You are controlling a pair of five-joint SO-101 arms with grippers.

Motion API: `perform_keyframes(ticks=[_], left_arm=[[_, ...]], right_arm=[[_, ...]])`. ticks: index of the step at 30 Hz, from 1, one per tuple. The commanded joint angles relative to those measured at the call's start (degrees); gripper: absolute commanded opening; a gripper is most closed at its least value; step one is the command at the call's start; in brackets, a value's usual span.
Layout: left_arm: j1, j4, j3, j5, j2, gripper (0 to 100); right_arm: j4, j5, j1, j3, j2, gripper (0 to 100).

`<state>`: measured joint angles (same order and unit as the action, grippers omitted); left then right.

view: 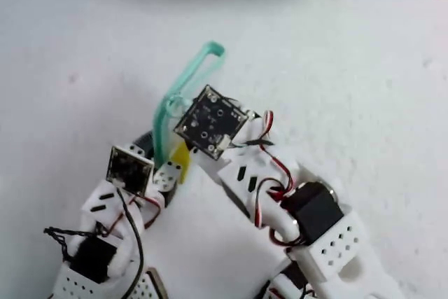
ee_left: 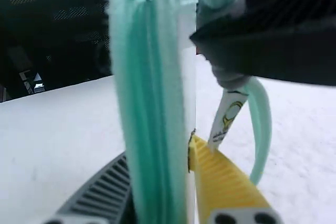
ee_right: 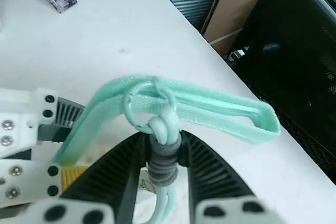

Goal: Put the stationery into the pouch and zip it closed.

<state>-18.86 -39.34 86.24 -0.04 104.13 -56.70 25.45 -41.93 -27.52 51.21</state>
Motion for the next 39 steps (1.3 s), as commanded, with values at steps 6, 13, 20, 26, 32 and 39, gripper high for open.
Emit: perform_keyframes(ticks=[6,13,20,26,32,39], left_arm=[[-0.4,0.6,-4.4,0.3,0.7,2],[-0.6,0.4,-4.3,0.3,0.7,2],[-0.6,-0.8,-4.6,0.3,0.7,2],[-2.2,-2.1,-4.7,0.3,0.7,2],[-2.4,-3.9,-5.4,-3.4,0.7,2],[-2.2,-5.3,-6.3,-3.8,0.7,2]], right_arm=[[-0.2,-0.6,-1.7,2.6,0.7,1.9],[-1.4,-0.7,-1.7,2.5,0.7,1.9],[-0.7,-0.6,-0.8,8.7,0.2,1.9],[1.8,-0.7,0.0,15.6,-3.4,1.6],[0.8,-0.4,3.2,20.7,-11.6,1.6],[0.8,-0.4,10.8,23.1,-18.0,1.6]])
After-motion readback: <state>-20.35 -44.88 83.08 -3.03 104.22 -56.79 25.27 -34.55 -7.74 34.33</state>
